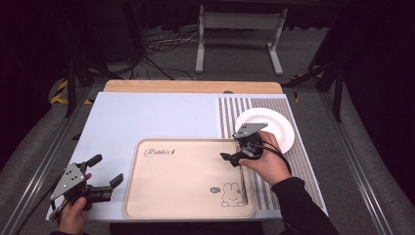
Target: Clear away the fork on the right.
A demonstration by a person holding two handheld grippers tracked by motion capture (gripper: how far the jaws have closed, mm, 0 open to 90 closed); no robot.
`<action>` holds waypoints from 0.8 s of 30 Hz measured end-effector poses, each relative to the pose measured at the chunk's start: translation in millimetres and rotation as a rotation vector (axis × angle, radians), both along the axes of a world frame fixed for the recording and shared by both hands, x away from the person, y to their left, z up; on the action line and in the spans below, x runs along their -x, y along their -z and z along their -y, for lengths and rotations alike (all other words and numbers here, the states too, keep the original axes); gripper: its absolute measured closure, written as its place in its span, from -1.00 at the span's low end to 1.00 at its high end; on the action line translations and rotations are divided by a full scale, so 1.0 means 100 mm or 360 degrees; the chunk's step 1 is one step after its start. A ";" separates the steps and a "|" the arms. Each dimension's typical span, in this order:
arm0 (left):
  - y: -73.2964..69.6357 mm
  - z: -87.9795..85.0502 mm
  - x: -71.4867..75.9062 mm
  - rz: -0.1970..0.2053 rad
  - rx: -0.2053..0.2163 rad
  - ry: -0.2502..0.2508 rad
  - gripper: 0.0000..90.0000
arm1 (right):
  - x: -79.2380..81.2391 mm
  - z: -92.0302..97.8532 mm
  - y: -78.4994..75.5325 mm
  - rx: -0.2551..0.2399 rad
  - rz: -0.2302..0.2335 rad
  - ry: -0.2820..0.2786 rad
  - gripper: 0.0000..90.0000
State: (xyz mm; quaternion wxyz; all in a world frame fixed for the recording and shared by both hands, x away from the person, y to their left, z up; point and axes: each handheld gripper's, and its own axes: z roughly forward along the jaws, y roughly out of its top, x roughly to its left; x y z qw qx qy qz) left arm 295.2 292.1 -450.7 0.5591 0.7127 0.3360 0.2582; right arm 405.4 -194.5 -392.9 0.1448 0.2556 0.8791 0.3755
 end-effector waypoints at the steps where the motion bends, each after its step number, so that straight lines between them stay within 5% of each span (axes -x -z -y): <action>1: 0.00 0.00 0.00 0.0000 0.0000 0.0001 -0.96 | 0.02 0.01 -0.02 -0.0022 0.0007 -0.0021 -0.64; 11: 0.00 0.01 0.00 0.0009 0.0006 -0.0010 -0.96 | 0.19 0.08 -0.24 -0.0133 0.0143 -0.0104 -0.69; 24: 0.00 0.00 0.00 0.0007 0.0008 -0.0009 -0.96 | 0.36 0.34 -0.38 -0.0280 0.0235 -0.0087 -0.71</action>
